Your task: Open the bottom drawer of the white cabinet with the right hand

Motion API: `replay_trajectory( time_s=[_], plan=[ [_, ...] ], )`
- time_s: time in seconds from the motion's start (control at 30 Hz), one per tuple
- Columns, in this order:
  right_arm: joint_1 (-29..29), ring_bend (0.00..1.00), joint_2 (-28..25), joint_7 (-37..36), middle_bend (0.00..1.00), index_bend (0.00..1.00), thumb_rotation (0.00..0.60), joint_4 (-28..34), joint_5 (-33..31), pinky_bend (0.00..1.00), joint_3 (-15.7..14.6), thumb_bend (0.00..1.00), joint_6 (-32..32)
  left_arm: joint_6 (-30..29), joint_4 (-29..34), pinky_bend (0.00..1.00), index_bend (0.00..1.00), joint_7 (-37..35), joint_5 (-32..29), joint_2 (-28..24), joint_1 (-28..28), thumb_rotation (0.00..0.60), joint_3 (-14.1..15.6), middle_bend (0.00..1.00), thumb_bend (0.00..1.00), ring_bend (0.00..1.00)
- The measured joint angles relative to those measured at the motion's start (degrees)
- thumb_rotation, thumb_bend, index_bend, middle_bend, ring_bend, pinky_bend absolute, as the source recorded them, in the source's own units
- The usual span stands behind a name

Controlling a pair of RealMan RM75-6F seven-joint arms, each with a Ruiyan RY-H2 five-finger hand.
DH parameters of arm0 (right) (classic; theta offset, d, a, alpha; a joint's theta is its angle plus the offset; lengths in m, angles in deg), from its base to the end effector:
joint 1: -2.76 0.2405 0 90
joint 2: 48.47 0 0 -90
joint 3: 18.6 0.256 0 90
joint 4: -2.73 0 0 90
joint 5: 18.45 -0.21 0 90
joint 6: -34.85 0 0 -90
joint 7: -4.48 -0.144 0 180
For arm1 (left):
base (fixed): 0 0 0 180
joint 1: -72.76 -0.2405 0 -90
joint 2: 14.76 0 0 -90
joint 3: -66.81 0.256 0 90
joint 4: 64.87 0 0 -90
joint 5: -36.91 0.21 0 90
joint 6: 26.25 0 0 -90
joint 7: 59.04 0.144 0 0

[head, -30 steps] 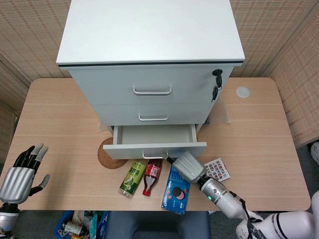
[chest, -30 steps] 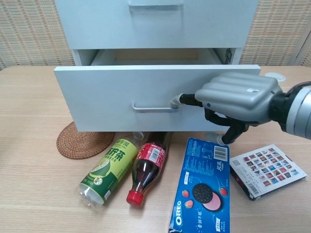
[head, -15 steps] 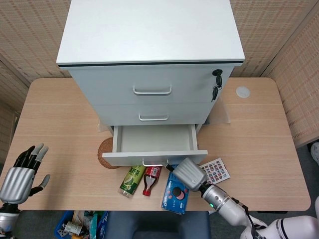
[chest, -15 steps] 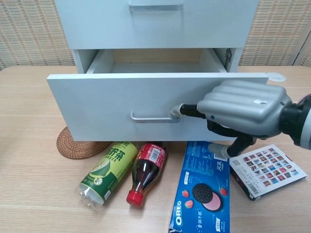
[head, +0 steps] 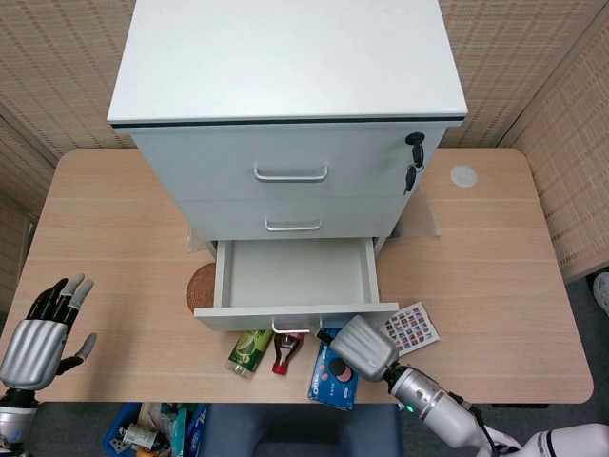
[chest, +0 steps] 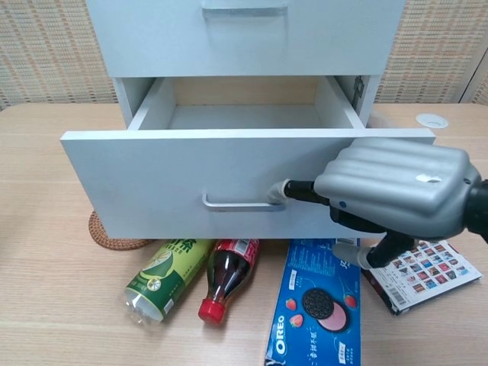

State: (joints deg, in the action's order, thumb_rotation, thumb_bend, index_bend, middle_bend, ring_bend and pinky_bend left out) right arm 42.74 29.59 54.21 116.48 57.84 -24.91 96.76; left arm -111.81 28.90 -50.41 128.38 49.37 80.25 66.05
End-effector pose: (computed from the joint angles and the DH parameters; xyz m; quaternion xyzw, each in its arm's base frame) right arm -0.1128 -0.2165 0.0037 0.8766 -0.1675 0.3003 0.3368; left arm -0.2876 0.1855 0.1476 -0.6581 -0.3188 -0.3751 0.5697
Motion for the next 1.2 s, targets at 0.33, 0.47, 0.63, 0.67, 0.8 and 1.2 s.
replay_trajectory(
  time_s=[0.33,0.47,0.63,0.67,0.8,1.2],
  plan=[
    [-2.9,0.91,-2.4,-2.6,0.88,0.12,0.6,2.1,7.5,0.82,0.0,0.35,4.3,-0.2,0.2,0.13,0.02,0.3,0.2,-0.2,0.0,0.6,0.0,0.0,0.34,0.03],
    [-4.6,0.91,-4.6,-4.8,0.88,0.12,0.6,3.8,11.8,0.82,-0.5,0.35,7.1,-0.2,0.4,0.13,0.02,0.3,0.3,-0.3,0.0,0.6,-0.1,0.0,0.34,0.03],
    [-8.2,0.89,-8.8,-8.6,0.86,0.12,0.6,5.0,17.6,0.82,-0.9,0.35,13.8,-0.4,0.6,0.13,0.02,0.3,0.3,-0.6,0.1,0.6,-0.2,0.0,0.34,0.02],
    [-9.1,0.88,-9.8,-9.3,0.85,0.12,0.6,5.1,18.3,0.82,-0.9,0.35,15.3,-0.5,0.7,0.13,0.02,0.3,0.3,-0.7,0.0,0.6,-0.3,0.0,0.34,0.03],
    [-13.4,0.82,-14.0,-12.6,0.8,0.12,0.6,4.6,20.0,0.82,-0.9,0.35,22.0,-0.7,0.8,0.13,0.02,0.0,-0.2,-1.0,-0.1,0.6,-0.4,0.0,0.34,0.03],
    [-26.1,0.23,-20.0,-29.3,0.21,0.1,0.6,-7.9,9.9,0.29,0.6,0.26,31.8,-1.3,-0.4,0.13,0.02,-0.5,-2.2,0.3,-0.2,0.6,-1.8,0.0,0.34,0.02]
  ],
)
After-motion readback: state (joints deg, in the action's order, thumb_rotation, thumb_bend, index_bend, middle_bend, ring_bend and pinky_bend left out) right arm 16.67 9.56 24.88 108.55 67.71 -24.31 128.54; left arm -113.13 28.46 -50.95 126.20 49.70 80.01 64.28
